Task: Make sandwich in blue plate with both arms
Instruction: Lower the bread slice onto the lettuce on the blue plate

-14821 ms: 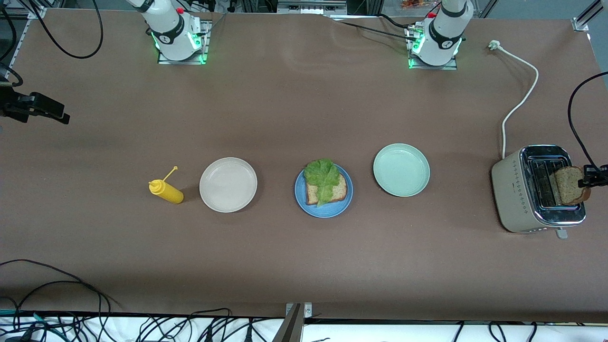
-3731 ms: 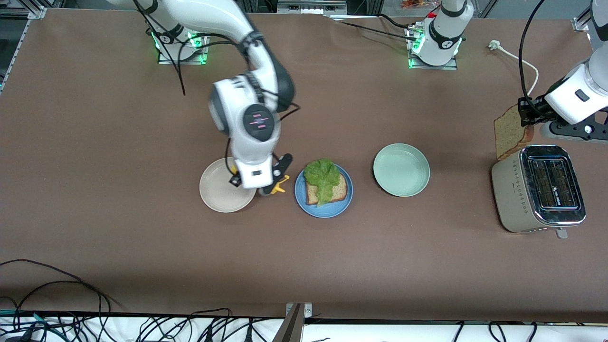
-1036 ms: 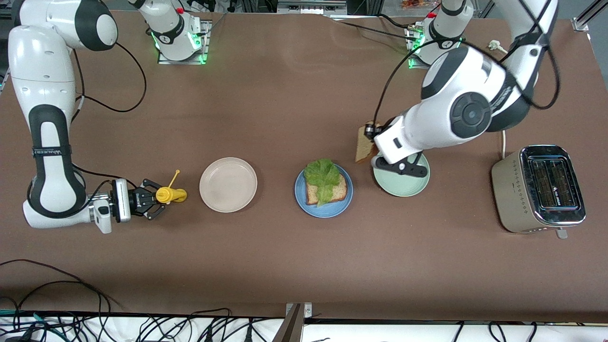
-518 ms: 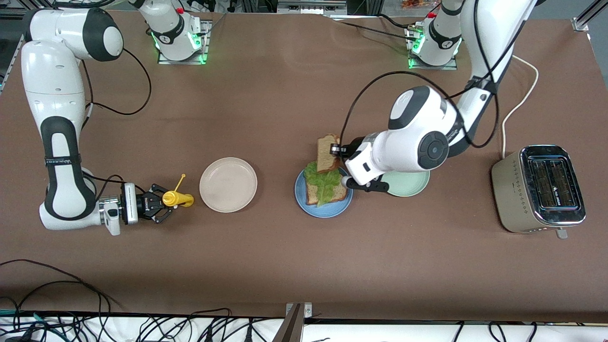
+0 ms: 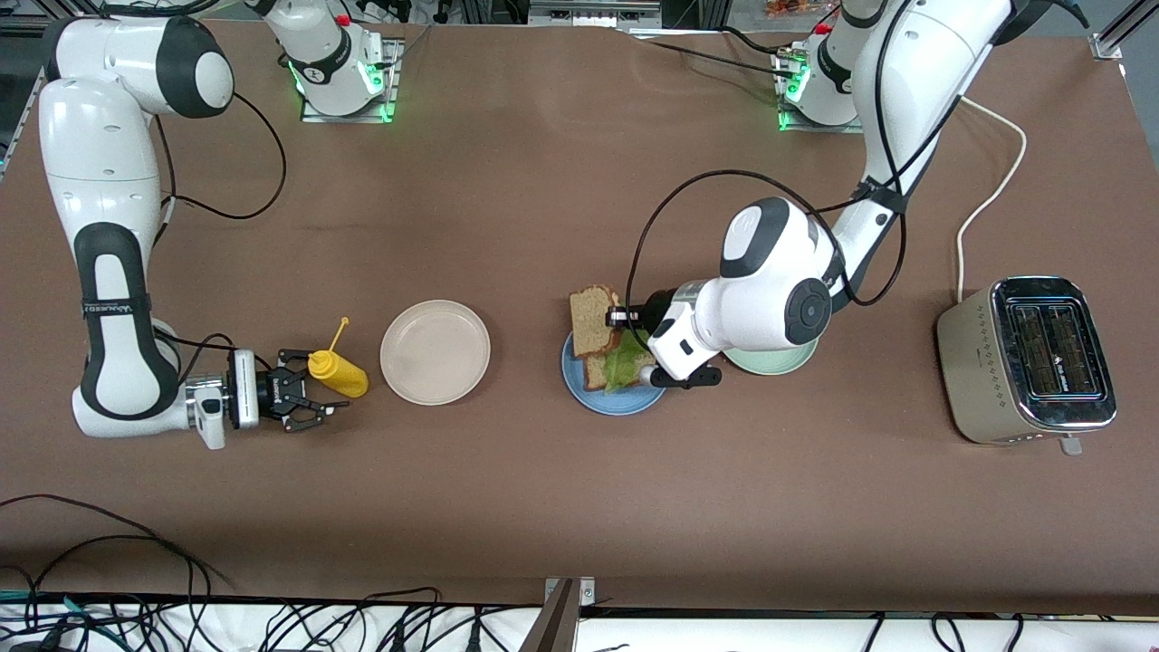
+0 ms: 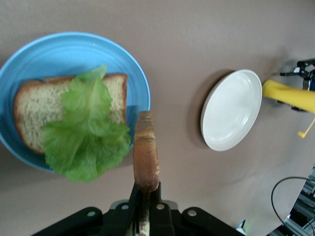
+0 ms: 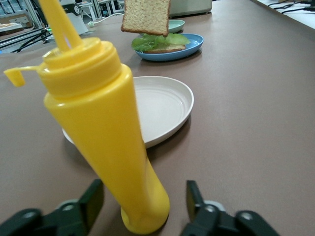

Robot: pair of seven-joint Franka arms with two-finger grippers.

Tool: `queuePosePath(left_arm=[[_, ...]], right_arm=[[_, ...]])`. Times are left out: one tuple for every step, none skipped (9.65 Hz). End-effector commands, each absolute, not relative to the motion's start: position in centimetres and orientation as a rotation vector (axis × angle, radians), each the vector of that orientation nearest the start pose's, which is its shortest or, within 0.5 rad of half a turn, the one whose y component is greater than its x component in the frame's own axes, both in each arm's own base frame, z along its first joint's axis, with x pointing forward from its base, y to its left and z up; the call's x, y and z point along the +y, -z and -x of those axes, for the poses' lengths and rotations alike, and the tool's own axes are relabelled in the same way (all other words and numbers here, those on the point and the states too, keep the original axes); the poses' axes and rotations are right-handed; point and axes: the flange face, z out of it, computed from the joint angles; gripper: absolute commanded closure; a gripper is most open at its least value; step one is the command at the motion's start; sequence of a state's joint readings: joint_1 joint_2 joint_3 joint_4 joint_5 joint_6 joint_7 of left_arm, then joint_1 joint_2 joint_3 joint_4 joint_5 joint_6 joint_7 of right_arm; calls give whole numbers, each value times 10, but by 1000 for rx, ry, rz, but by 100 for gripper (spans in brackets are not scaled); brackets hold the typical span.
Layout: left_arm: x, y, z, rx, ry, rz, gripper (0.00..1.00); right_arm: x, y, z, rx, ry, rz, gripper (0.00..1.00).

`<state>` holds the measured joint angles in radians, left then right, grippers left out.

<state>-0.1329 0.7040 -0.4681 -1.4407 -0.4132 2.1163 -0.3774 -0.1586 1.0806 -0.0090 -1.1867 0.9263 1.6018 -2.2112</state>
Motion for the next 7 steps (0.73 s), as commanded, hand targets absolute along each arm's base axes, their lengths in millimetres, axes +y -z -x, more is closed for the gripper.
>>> queuePosePath(left_arm=[[-366,-308,-639,145,311,-2505,100],[-363,-308,-642,128,275,-2510,100],[-357,-301,-645,96,257,-2520,100],[-357,-294,-644,59,253,-2536,100],[-350,-291,-647,35,234,-2566,100],[-341,-280,-651,35,230,-2595,100],[-340,-271,-651,36,245,-2599,100]], right_arm=[[-64,-132,-704,-1576,638,1533,0],[-70,-145,-705,-1601,579,1571,0],[-77,-159,-706,-1600,520,1622,0],[-88,-181,-707,-1606,447,1696,0],[-91,-204,-708,-1591,377,1772,0],[-95,-226,-706,-1554,304,1857,0],[-94,-256,-707,-1519,224,1954,0]])
